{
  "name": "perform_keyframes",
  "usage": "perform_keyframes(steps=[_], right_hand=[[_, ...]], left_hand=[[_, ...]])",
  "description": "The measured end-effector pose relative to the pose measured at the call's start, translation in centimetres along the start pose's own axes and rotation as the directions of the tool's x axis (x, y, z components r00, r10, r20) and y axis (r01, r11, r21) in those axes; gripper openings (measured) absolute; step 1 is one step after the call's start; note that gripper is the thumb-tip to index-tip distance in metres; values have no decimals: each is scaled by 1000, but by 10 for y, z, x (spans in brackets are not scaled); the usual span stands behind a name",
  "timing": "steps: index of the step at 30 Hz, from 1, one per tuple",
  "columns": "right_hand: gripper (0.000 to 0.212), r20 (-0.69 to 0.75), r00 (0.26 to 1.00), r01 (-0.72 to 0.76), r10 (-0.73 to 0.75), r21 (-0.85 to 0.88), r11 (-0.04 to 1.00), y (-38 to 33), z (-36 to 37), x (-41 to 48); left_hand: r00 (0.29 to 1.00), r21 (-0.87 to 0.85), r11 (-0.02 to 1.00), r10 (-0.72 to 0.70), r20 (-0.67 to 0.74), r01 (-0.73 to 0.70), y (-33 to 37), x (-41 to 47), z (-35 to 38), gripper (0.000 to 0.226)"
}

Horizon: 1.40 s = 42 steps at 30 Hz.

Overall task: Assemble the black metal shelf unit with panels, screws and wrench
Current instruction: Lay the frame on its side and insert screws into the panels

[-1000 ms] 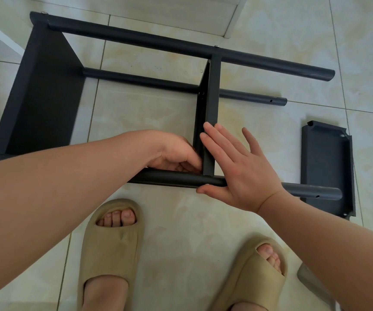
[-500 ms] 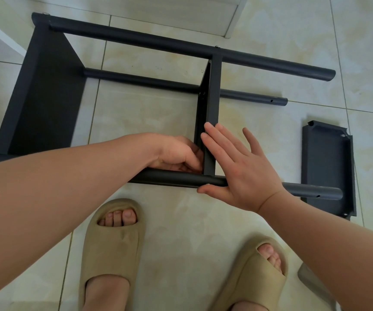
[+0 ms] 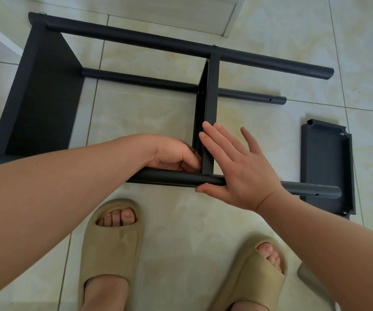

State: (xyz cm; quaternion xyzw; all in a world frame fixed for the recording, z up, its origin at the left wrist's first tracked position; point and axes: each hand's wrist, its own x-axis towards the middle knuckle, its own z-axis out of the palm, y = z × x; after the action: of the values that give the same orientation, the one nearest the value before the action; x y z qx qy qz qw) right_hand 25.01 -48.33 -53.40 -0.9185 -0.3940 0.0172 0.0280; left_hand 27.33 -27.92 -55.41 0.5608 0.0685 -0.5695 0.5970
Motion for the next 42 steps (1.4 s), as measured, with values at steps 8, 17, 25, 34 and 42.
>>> perform_keyframes(steps=[8, 17, 25, 34, 42], right_hand=[[98, 0, 1000, -3, 3, 7, 1000, 0, 0, 0], [98, -3, 1000, -2, 2, 10, 1000, 0, 1, 0], [97, -9, 1000, -2, 2, 8, 1000, 0, 0, 0], [97, -10, 1000, -3, 3, 10, 1000, 0, 1, 0], [97, -16, 1000, -1, 1, 12, 1000, 0, 1, 0]], left_hand=[[999, 8, 1000, 0, -33, 1, 6, 0, -4, 15], [998, -24, 999, 48, -48, -49, 4, 0, -2, 20], [995, -31, 996, 86, -55, -88, 1, 0, -1, 18], [1000, 7, 1000, 26, 14, -26, -1, 1, 0, 19], [997, 5, 999, 50, -63, -49, -1, 4, -4, 15]])
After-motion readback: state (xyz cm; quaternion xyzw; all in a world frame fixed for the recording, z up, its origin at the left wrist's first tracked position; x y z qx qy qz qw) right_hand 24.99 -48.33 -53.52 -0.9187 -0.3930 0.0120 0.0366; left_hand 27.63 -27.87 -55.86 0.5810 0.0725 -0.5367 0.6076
